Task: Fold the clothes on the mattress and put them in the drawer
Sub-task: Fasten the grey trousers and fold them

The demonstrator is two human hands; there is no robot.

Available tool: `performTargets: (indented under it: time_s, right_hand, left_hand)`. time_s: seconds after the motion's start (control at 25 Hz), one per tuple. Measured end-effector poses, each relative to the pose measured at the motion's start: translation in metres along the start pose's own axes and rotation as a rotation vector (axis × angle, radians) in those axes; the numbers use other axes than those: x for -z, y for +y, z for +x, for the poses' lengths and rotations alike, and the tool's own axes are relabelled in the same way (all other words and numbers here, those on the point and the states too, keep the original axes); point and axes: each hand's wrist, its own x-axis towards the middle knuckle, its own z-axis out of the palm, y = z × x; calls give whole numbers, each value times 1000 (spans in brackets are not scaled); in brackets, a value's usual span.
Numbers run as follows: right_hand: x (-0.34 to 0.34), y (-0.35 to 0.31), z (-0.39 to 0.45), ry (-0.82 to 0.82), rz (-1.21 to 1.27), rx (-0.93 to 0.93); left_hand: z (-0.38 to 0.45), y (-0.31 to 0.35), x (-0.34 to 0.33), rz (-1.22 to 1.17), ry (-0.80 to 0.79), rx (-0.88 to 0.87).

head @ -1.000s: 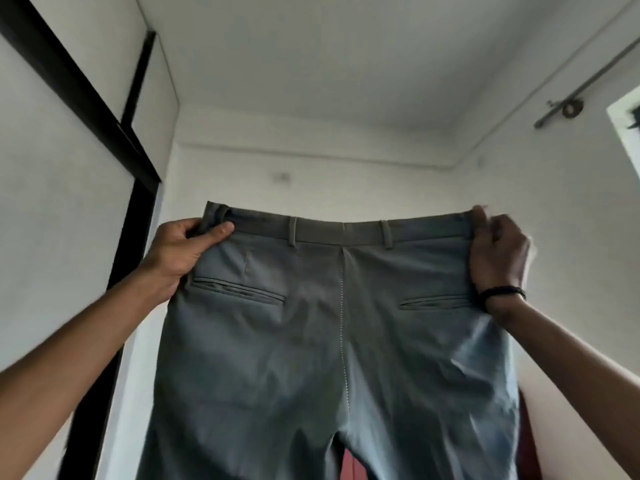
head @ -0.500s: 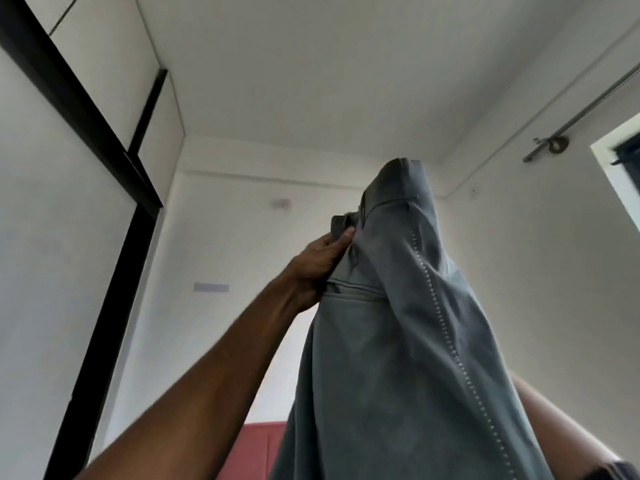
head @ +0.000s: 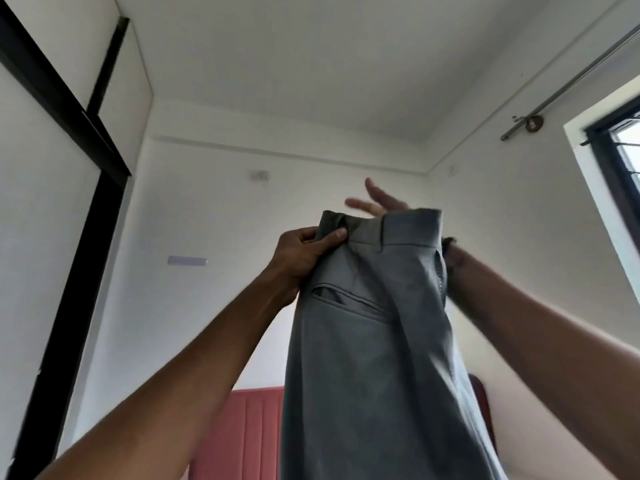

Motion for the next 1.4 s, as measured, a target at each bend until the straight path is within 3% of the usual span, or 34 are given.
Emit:
performTargets:
  time_s: [0.04,0.12,0.24,0.32,0.56,0.76,0.84,0.96,1.04,1.12,1.16,1.24,1.28,1.32,1.4]
  right_hand:
    - [4,-14,5,-100,-5,-21]
    - [11,-29,24,-227,-284,-78]
    - [20,-19,41,-120,-862,-143]
    - [20,-8,43,-119,-1060,-143]
    - [75,-22,39,-65,-765,-339]
    - [87,-20,45,250,-484,-217]
    - [85,-12,43,311,-359,-230]
    - [85,0,39,364,-136,-210]
    - [88,-10,46,505,-110,-135]
    - [87,-49,56,741,-234,31]
    - [85,-78,60,892,-330,216]
    - [68,-126,47,1109,-586,702]
    - [50,-134,27,1150,-790,850]
    - [30,-123,1,1152,-1019,861]
    - [0,-54,-52,1012,-1347,753]
  left_hand:
    - [6,-3,3,81,48,-34]
    - [13,-5,4,224,90,-89]
    - [19,-12,-4,333,143,-152]
    - [24,-16,-8,335,218,-211]
    - [24,-7,7,461,207,-347]
    - [24,7,11,672,146,-420]
    - [29,9,8,636,186,-366]
    - [27,-6,12,449,255,-150]
    - [29,-2,10,291,219,-59]
    - [43,38,-3,274,295,-138]
    - [50,75,-15,326,413,-273]
    - [42,141,-44,602,637,-709]
    - [23,159,-61,811,711,-914]
    - [-6,156,-79,1020,755,-994]
    - [-70,93,-95,1192,713,-917]
